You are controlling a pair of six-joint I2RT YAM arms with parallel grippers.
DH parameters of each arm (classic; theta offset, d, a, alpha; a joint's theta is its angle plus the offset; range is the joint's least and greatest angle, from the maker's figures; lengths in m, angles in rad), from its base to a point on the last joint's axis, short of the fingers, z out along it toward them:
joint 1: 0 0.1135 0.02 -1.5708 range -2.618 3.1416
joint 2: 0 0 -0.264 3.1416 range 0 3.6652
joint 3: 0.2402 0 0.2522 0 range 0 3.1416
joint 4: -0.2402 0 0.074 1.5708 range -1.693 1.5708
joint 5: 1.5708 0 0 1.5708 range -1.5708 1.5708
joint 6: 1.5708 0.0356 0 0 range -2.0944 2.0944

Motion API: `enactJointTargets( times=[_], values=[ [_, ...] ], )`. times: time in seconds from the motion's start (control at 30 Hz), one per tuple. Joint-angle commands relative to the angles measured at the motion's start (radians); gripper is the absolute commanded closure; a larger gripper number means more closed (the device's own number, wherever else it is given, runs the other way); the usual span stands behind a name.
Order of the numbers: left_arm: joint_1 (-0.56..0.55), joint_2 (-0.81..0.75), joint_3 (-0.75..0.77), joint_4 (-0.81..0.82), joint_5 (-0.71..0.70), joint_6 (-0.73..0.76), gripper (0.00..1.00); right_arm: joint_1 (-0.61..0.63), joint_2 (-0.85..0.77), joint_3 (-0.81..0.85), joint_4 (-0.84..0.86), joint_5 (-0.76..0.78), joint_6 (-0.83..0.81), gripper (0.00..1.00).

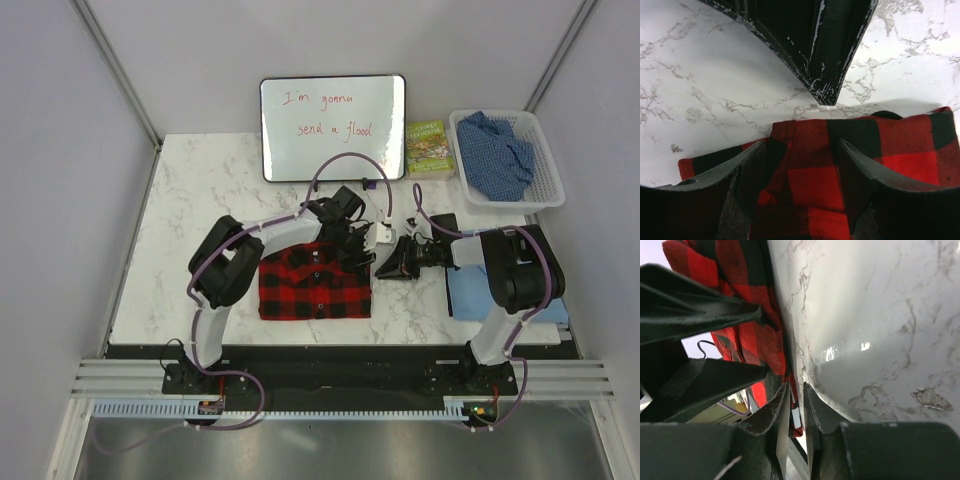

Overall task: Fold and stack the long sleeve shirts
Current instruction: Fold the shirt

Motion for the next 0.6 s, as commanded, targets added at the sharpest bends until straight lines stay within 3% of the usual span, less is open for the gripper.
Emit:
enactJointTargets(
  times=[0.0, 0.3, 0.4, 0.57],
  values=[
    [0.013, 0.028, 0.053, 0.003, 0.003, 0.054, 0.33, -0.005, 0.014, 0.023, 0.016, -0.028, -0.004, 0.76],
    [0.021, 0.049, 0.044, 0.0, 0.016, 0.062, 0.39, -0.005, 0.032, 0.032, 0.014, -0.037, -0.002, 0.76],
    [0.022, 0.034, 0.041, 0.001, 0.026, 0.06, 0.63, -0.004, 0.037, 0.036, 0.014, -0.038, -0.001, 0.76],
    [0.03, 0.004, 0.041, 0.004, 0.029, 0.046, 0.93, -0.004, 0.043, 0.041, 0.016, -0.035, -0.001, 0.76]
  ],
)
